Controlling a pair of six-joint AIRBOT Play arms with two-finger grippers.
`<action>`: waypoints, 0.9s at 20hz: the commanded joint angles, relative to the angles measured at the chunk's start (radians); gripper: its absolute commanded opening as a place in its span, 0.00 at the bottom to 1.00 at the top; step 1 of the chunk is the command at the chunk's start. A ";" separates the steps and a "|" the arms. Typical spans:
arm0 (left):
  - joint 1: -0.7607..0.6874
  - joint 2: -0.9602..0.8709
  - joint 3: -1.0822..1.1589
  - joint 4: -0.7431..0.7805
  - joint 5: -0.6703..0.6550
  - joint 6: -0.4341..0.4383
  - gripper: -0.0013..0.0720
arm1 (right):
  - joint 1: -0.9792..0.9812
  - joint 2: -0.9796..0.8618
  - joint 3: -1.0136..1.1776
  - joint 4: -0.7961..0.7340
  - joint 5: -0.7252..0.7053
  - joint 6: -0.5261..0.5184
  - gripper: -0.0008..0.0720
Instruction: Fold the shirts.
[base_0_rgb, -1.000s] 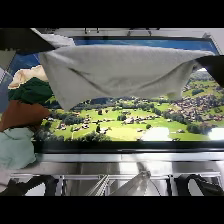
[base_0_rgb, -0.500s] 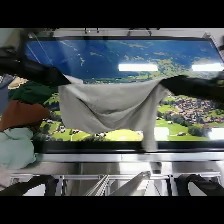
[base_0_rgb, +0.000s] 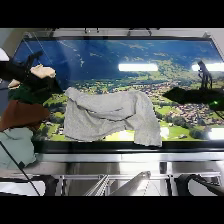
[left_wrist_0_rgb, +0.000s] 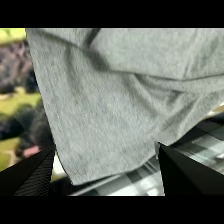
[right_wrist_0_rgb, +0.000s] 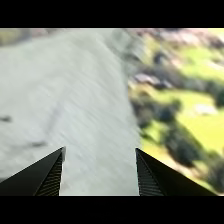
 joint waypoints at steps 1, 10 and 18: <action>0.047 0.081 -0.275 -0.023 -0.019 -0.013 0.98 | -0.099 -0.001 -0.105 -0.135 -0.006 0.052 0.71; -0.055 0.217 -0.801 0.017 0.375 -0.010 0.98 | -0.044 -0.129 -0.155 -0.060 -0.066 0.040 0.70; -0.140 0.217 -0.657 0.017 0.476 -0.009 0.06 | 0.104 -0.283 -0.154 0.111 -0.063 -0.071 0.70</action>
